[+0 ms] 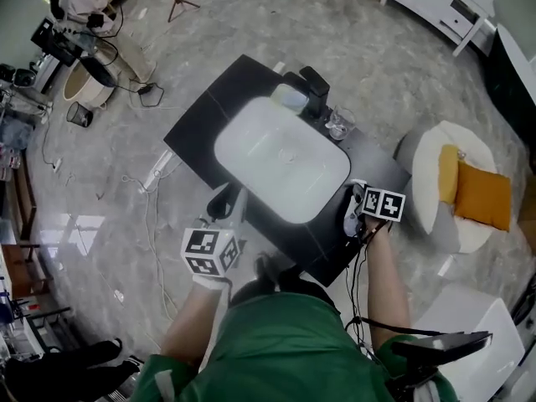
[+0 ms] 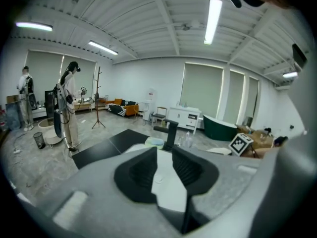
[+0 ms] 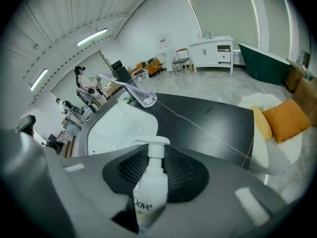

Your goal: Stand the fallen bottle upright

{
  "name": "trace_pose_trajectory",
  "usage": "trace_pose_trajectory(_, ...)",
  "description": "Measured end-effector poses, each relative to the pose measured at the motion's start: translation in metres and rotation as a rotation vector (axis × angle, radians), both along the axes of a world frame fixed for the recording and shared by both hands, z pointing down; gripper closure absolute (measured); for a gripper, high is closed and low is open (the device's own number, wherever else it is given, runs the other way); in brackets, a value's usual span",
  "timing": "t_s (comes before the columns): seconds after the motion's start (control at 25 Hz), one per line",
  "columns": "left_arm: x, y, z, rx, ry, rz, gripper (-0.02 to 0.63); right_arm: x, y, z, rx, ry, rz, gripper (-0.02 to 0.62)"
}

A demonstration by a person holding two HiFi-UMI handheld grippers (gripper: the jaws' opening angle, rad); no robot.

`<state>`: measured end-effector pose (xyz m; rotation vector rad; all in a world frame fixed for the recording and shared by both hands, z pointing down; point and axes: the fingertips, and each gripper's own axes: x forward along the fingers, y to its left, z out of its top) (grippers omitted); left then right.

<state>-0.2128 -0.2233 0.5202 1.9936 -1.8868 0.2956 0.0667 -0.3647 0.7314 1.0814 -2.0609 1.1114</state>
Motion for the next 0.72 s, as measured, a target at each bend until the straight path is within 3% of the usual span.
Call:
trace_pose_trajectory(0.24, 0.026, -0.017, -0.021, 0.042, 0.005, 0.086, 0.517, 0.007, 0.017, -0.036, 0.096, -0.026, 0.009, 0.492)
trace_pose_trajectory(0.44, 0.050, -0.024, -0.044, 0.083, -0.003, 0.159, 0.518, 0.010, 0.039, -0.058, 0.221, -0.091, 0.007, 0.492)
trace_pose_trajectory(0.72, 0.068, -0.028, -0.056, 0.119, -0.007, 0.235, 0.522, 0.018, 0.054, -0.089, 0.400, -0.101, 0.044, 0.492)
